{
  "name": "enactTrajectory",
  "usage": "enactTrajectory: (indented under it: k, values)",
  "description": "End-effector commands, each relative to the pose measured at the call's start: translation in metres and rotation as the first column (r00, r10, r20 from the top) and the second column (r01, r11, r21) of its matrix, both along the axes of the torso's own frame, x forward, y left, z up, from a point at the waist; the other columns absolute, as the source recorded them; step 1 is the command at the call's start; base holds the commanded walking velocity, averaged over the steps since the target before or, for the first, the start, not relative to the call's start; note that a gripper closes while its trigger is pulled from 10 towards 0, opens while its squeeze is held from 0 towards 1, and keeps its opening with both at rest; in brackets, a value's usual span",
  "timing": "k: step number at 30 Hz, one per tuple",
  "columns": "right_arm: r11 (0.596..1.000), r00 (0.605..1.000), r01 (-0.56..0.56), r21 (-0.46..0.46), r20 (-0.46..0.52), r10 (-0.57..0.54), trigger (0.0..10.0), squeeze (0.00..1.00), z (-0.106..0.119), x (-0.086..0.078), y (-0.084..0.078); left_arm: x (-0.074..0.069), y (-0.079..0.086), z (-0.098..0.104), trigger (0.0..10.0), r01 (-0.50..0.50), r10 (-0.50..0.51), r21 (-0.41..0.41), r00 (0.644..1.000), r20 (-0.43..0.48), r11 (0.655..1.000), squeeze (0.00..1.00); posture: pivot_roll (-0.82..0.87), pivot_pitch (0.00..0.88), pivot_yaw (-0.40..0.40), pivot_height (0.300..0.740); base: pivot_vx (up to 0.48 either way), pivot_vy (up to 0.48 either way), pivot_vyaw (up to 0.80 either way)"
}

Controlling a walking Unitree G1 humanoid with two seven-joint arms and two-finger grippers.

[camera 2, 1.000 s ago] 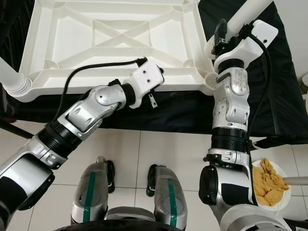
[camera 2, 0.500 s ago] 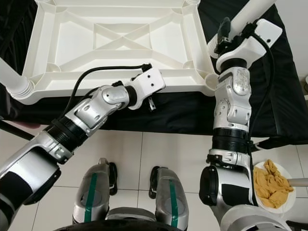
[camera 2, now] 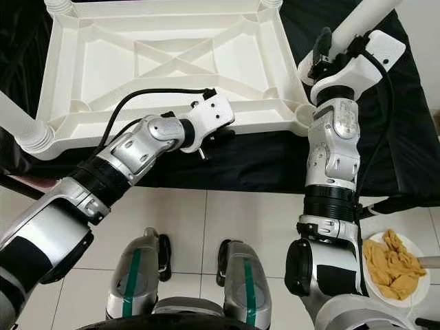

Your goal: Building children table

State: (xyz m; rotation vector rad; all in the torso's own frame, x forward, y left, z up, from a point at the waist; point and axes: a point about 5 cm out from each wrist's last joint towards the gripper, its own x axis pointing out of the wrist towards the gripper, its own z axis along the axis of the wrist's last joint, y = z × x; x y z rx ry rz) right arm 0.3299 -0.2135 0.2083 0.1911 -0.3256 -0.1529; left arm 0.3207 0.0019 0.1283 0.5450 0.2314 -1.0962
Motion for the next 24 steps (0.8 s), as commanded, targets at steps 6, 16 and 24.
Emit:
enactTrajectory:
  k: [6,16,24]
  values:
    - [1.000,1.000,-0.009,0.004,0.005,0.009,10.0,0.00,0.0002,-0.0022,0.0012,0.0080,0.0141,-0.0055,2.0,-0.050,0.049,0.060,0.999,0.015,0.997,0.00,0.03,0.023,-0.010,0.740,0.000,0.000,0.00]
    - [1.000,0.999,-0.027,-0.010,-0.028,0.026,10.0,0.00,-0.0044,-0.0002,0.0040,0.0102,0.0187,-0.0045,10.0,-0.046,0.046,0.069,0.999,0.007,0.997,1.00,0.03,0.028,-0.017,0.740,0.000,0.000,0.00]
    - [0.999,0.999,-0.028,-0.018,-0.034,0.027,10.0,0.00,-0.0038,-0.0002,0.0012,0.0133,0.0170,0.0036,10.0,-0.043,0.042,0.052,0.999,0.017,0.998,0.00,-0.03,0.052,-0.029,0.740,0.000,0.000,0.00]
